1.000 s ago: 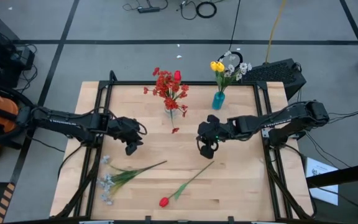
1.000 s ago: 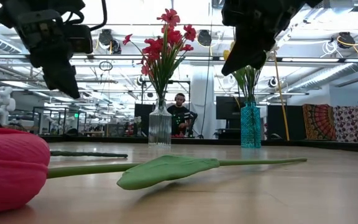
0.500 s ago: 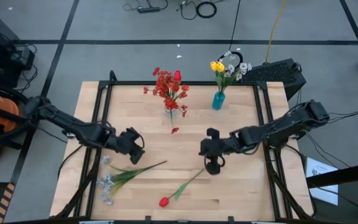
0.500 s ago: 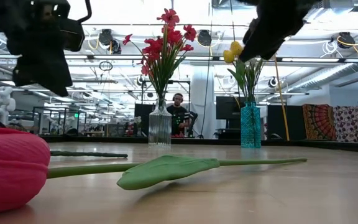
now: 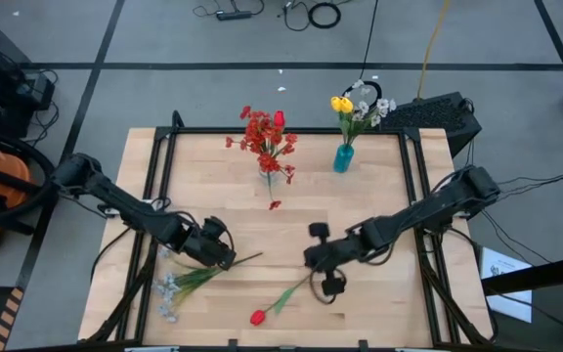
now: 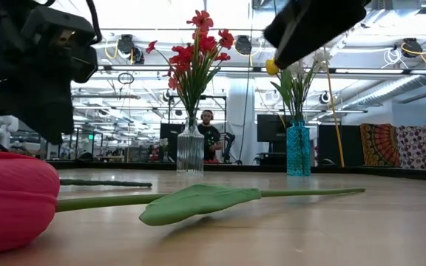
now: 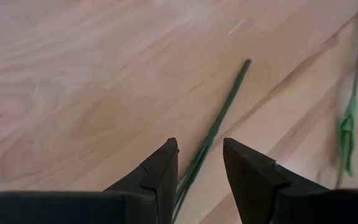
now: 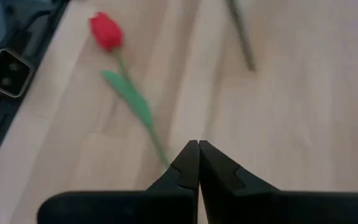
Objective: Sort flowers into vase by color
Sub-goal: Put the red tulip into the transparent vase
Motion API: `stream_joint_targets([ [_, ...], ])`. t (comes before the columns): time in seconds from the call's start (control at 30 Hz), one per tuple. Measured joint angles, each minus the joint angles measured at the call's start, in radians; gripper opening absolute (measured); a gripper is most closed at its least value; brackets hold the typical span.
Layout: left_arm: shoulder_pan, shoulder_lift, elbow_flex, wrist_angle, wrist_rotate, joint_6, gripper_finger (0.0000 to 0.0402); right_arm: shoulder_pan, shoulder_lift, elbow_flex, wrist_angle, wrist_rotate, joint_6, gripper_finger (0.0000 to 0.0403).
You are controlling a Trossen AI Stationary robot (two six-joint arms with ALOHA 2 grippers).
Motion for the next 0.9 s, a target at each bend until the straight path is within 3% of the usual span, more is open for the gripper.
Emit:
stream_joint_targets([
  [0.27,-0.008,0.000,0.000,-0.001,-0.004,-0.007,0.0134,0.011,0.241,0.245,-0.143,-0.010,-0.114,0.0012],
  [0.57,-0.008,0.000,0.000,-0.006,-0.012,-0.008,0.0134,0.021,0.477,0.517,-0.338,-0.114,-0.252,0.0086],
  [0.9,-0.008,0.000,0.000,-0.007,-0.030,-0.008,0.0134,0.060,0.674,0.758,-0.463,-0.111,-0.390,0.0145],
])
